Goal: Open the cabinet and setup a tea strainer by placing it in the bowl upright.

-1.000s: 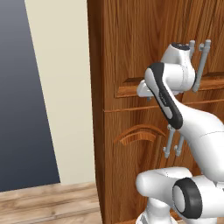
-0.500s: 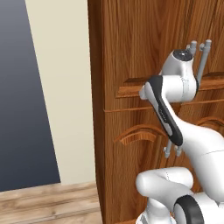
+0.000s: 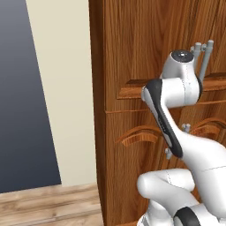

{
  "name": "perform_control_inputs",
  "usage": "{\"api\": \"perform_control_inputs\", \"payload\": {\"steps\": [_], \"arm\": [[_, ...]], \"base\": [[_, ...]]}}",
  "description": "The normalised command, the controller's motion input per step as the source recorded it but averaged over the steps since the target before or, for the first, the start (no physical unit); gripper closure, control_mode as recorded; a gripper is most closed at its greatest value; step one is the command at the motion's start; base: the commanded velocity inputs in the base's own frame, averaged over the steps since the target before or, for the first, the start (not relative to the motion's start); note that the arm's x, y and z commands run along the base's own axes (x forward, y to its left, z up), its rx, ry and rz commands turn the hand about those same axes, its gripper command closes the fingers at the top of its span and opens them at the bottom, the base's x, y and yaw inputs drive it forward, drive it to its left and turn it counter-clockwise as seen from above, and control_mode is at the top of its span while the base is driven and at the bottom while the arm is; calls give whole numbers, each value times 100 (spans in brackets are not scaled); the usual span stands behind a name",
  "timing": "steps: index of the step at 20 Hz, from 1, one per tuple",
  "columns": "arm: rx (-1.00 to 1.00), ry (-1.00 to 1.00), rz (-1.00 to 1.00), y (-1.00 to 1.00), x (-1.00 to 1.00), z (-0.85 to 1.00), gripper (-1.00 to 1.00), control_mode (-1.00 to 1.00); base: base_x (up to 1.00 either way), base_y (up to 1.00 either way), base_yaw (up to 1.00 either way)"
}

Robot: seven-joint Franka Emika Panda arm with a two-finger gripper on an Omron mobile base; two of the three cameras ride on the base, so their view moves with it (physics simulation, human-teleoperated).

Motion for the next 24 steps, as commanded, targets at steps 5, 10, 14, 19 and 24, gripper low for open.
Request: {"api": "perform_control_inputs", "payload": {"steps": [5, 10, 14, 19, 24], "arm": [[0, 0, -8, 13, -40, 0, -100, -100], [0, -5, -9, -13, -52, 5, -100, -100], [6, -18, -1, -64, -4, 29, -100, -100], [4, -29, 11, -48, 6, 64, -100, -100], [0, -13, 0, -52, 0, 63, -100, -100]], "base": [[0, 0, 0], [0, 0, 0], [0, 0, 0], [0, 0, 0], [0, 0, 0]]}}
